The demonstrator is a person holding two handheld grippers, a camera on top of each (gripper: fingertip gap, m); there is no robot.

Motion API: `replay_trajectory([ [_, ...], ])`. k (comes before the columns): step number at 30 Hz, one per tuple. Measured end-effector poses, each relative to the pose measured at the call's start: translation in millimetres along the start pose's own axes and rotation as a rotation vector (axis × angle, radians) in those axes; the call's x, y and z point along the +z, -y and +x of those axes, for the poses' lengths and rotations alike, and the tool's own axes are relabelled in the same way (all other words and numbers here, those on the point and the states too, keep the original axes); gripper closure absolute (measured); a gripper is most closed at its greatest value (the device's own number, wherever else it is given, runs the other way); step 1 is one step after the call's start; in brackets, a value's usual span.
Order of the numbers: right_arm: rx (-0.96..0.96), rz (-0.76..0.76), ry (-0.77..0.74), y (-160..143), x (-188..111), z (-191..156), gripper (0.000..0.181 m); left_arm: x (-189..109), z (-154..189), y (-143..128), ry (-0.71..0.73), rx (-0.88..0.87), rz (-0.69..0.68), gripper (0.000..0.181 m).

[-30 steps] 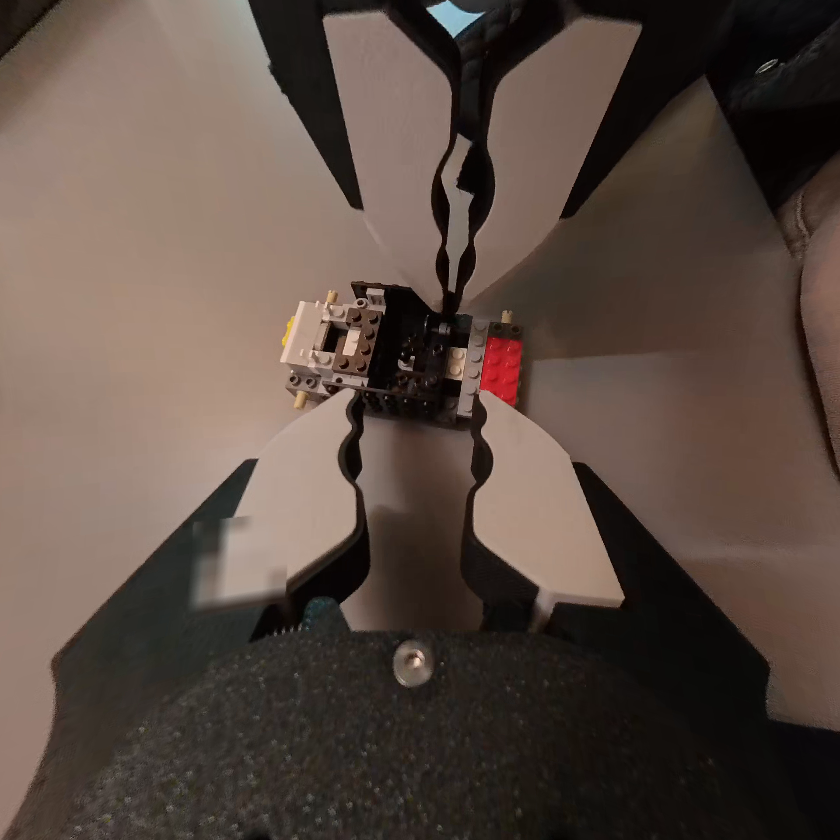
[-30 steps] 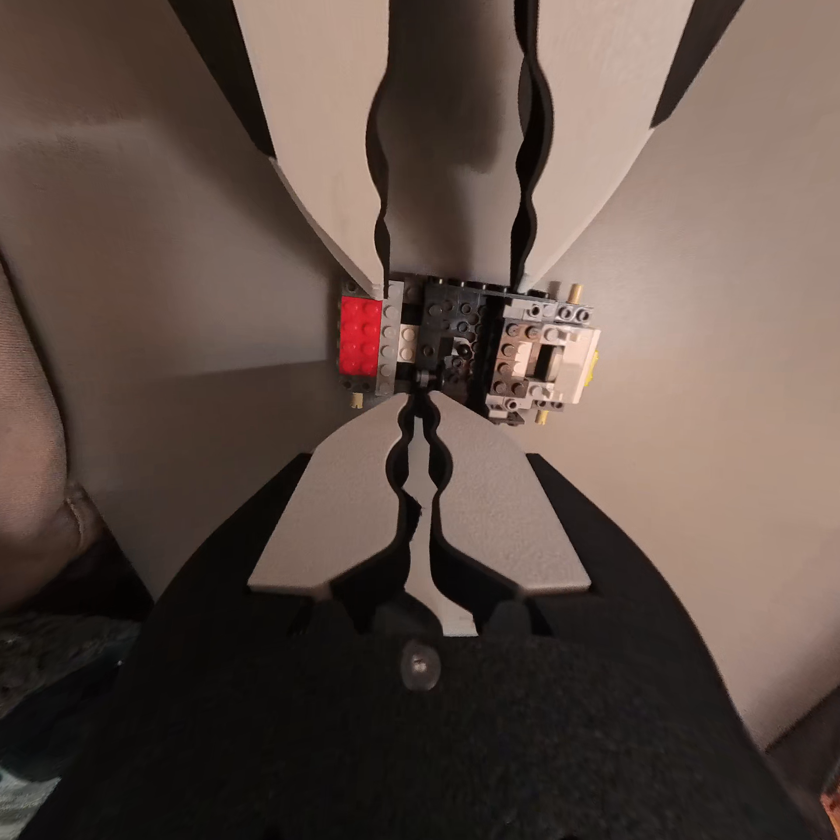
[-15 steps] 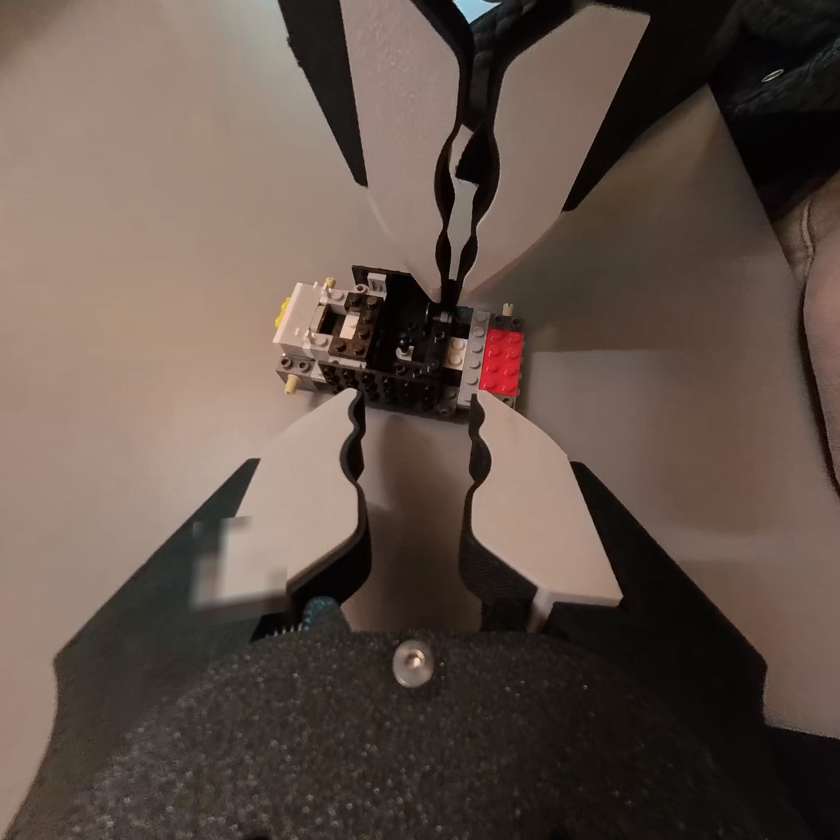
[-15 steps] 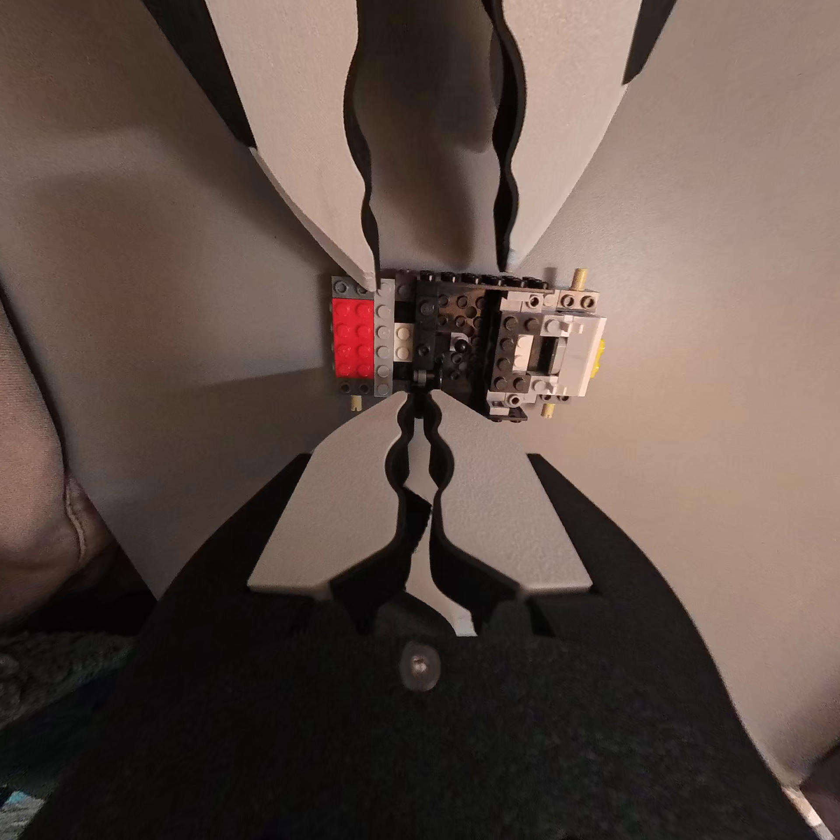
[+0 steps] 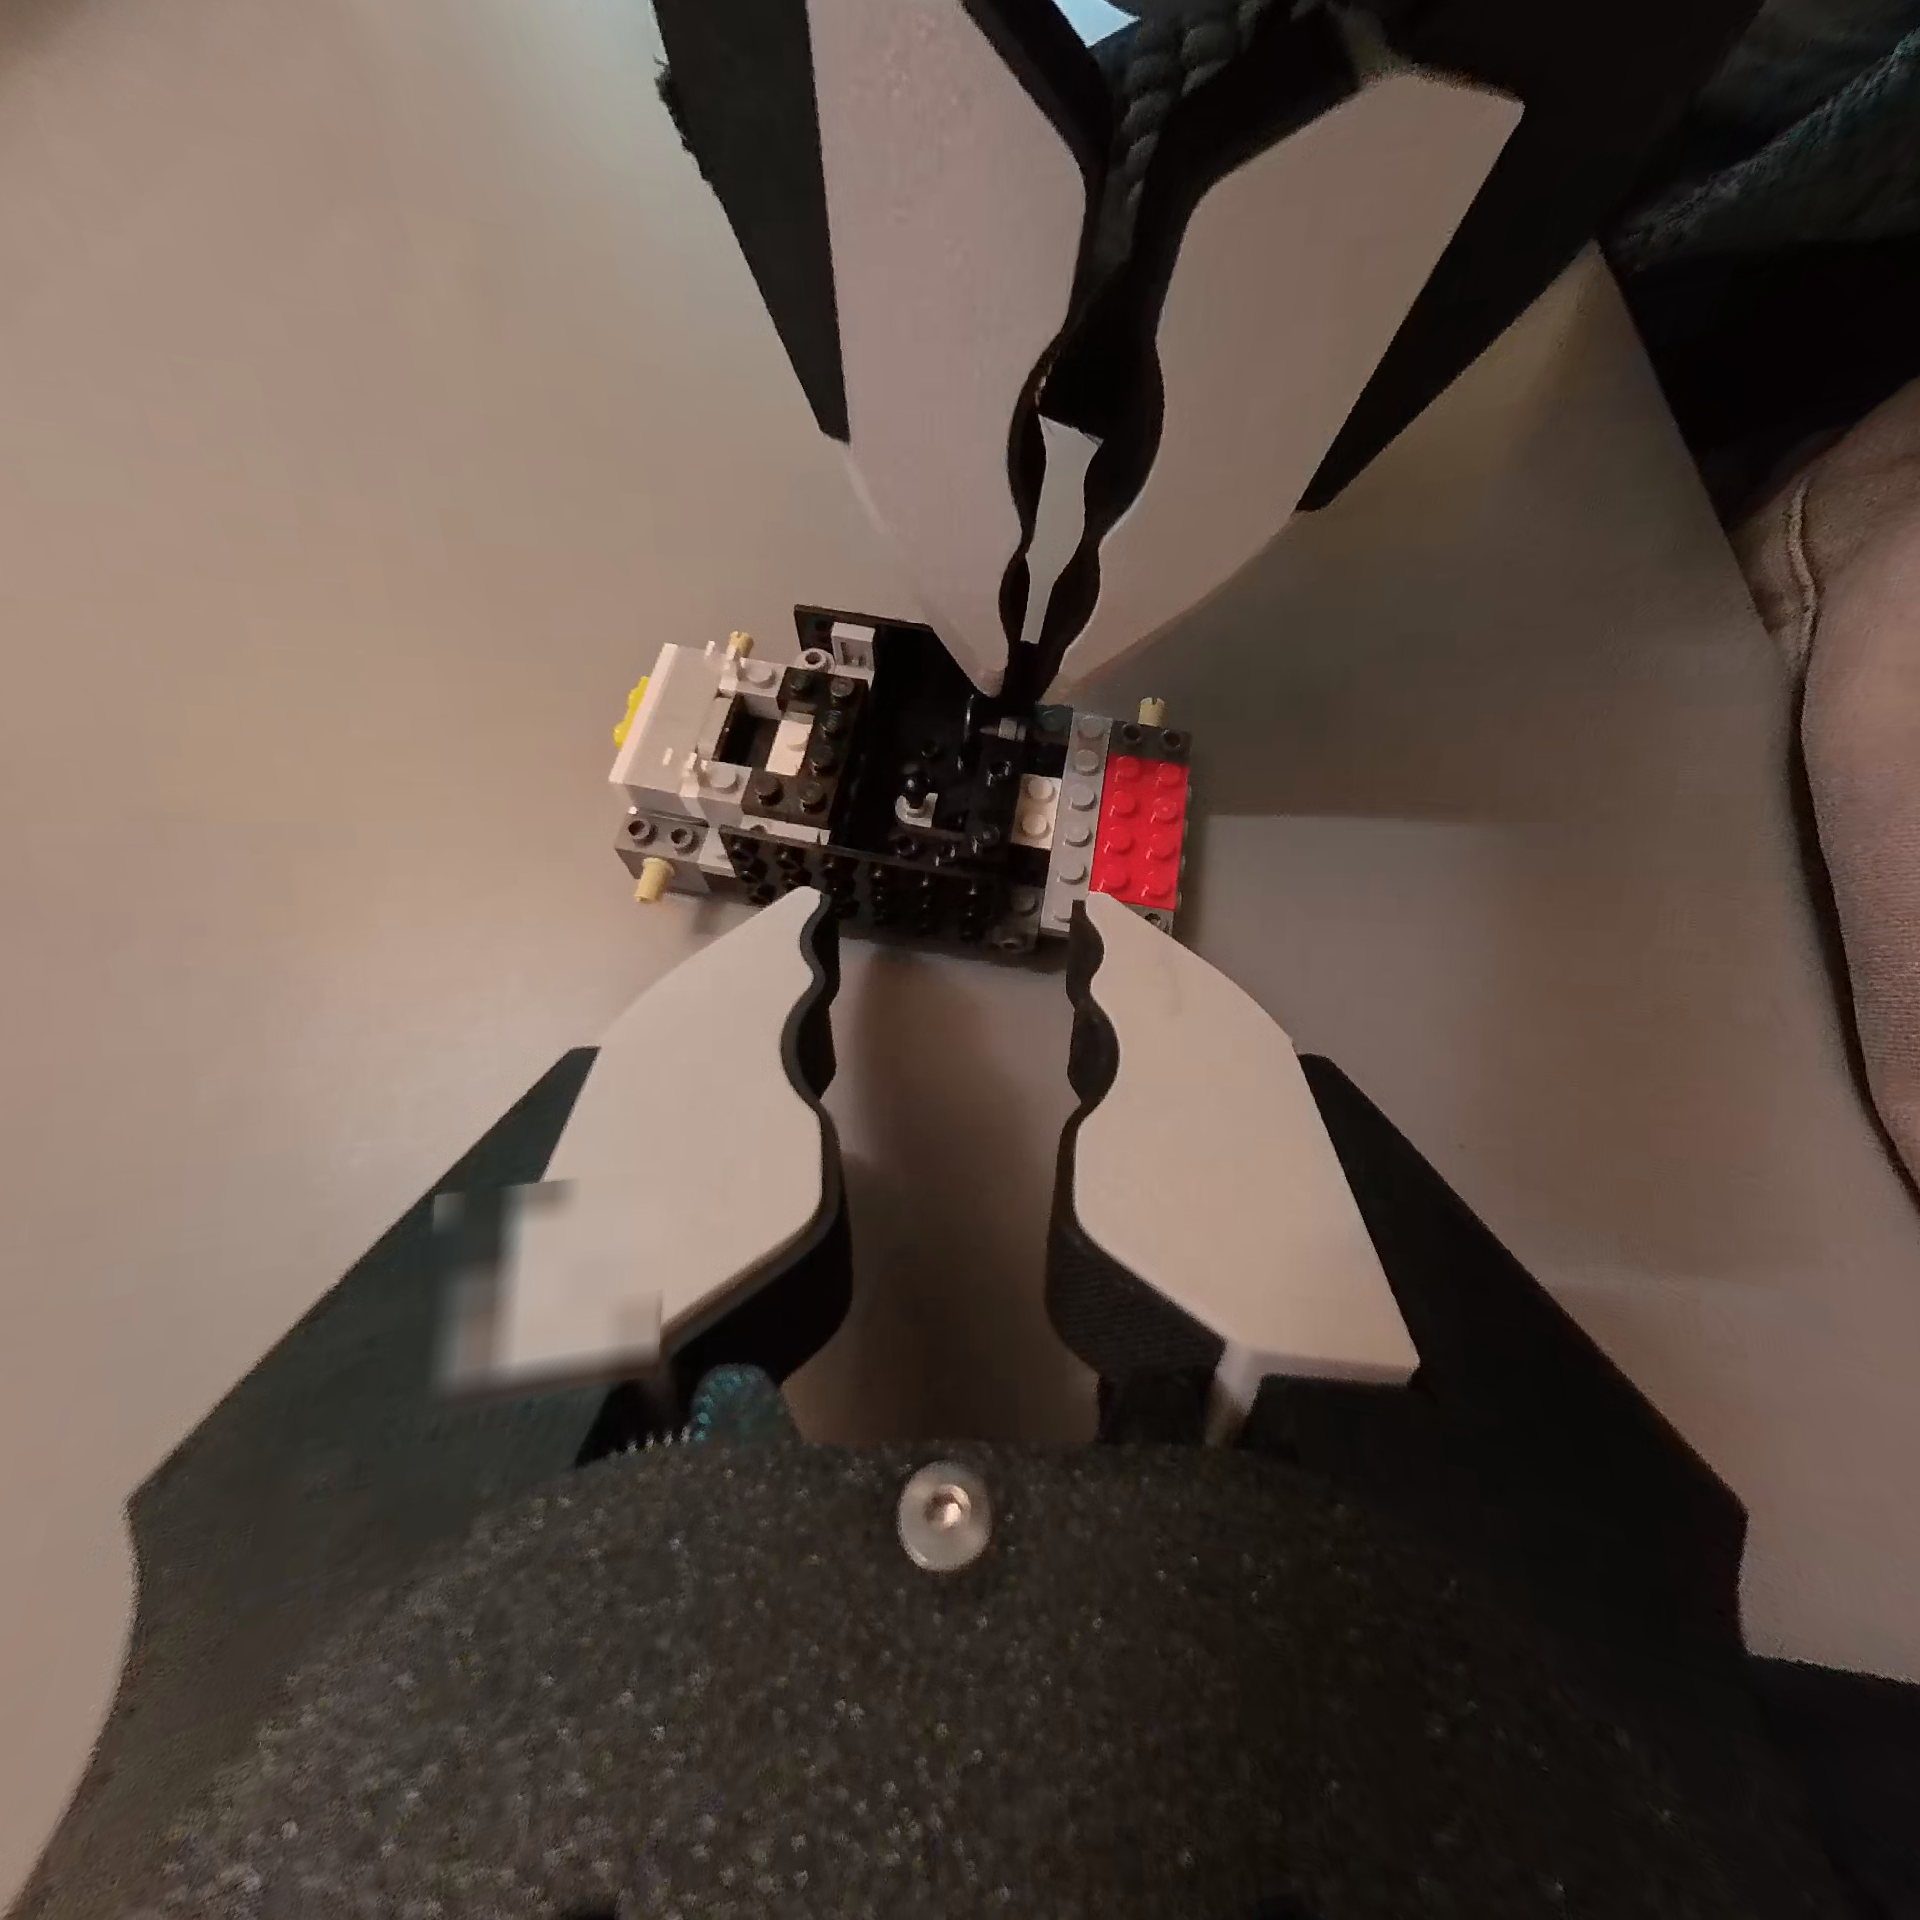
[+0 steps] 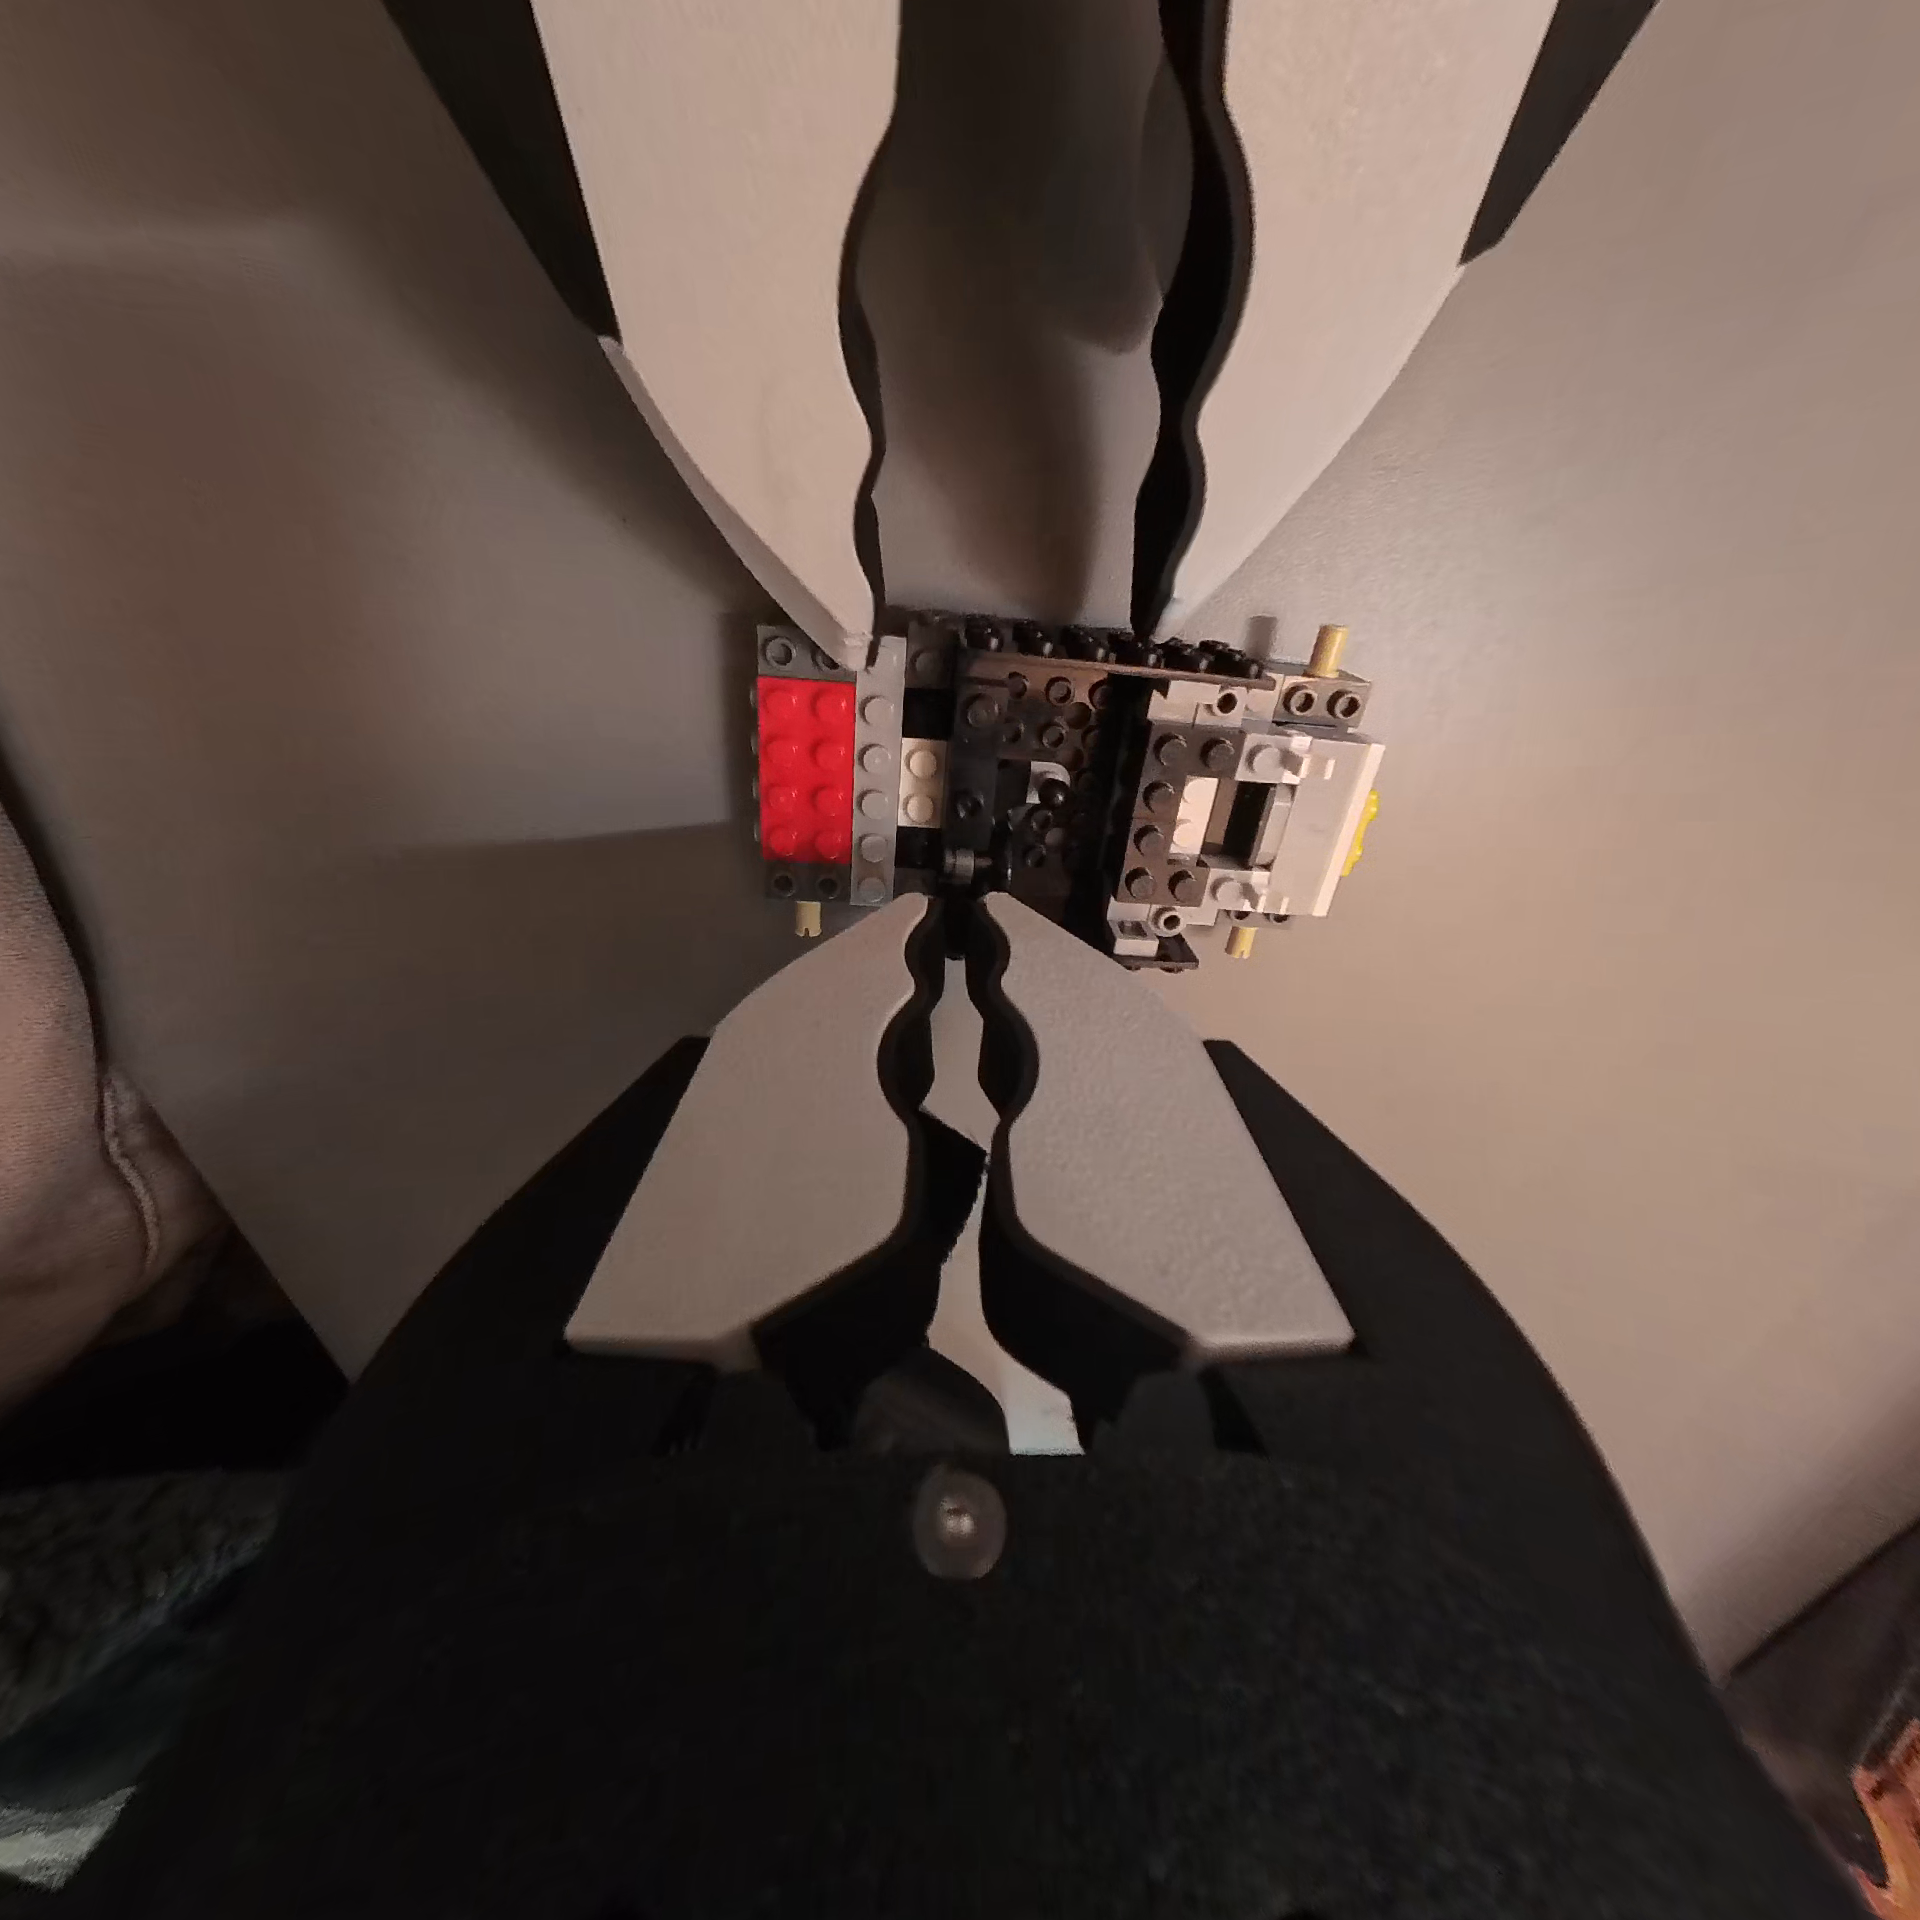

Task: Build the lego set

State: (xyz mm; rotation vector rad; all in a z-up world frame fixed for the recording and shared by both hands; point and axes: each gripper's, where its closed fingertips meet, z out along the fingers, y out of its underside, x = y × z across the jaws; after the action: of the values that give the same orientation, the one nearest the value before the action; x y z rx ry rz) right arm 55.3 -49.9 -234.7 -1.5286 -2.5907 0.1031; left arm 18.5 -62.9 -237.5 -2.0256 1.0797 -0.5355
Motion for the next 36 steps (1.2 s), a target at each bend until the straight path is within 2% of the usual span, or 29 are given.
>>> replay_trajectory([
  [11, -0.011, -0.02, -0.017, 2, 0, 0, 0.178, -2, 0, -1, -0.013, -0.015, 0.012, 0.14],
  [16, -0.002, 0.034, -0.017, 7, -2, 0, 0.169, -3, -1, -5, -0.012, -0.019, -0.006, 0.139],
  [20, 0.044, 0.294, 0.057, 21, -37, -1, 0.16, -4, -2, -5, -0.003, -0.017, -0.012, 0.136],
  [23, 0.047, 0.504, 0.053, 12, -60, 15, 0.138, -8, -5, -2, 0.032, -0.007, -0.015, 0.134],
  [26, 0.025, 0.599, 0.083, -9, -46, 30, 0.126, -12, -1, 6, 0.065, -0.025, -0.019, 0.128],
  [27, 0.033, 0.628, 0.127, -12, -38, 33, 0.123, -11, 4, 8, 0.066, -0.043, -0.029, 0.12],
  [29, 0.056, 0.692, 0.246, -8, -25, 34, 0.116, -4, 12, 6, 0.098, -0.057, -0.09, 0.091],
  [31, 0.067, 0.726, 0.324, 0, -14, 37, 0.11, 6, 11, -4, 0.166, -0.033, -0.19, 0.079],
  [34, 0.064, 0.737, 0.373, 6, -3, 43, 0.109, 17, 13, -6, 0.174, -0.082, -0.212, 0.089],
  [36, 0.056, 0.765, 0.412, 8, -5, 38, 0.116, 16, 7, -6, 0.201, -0.09, -0.218, 0.1],
])
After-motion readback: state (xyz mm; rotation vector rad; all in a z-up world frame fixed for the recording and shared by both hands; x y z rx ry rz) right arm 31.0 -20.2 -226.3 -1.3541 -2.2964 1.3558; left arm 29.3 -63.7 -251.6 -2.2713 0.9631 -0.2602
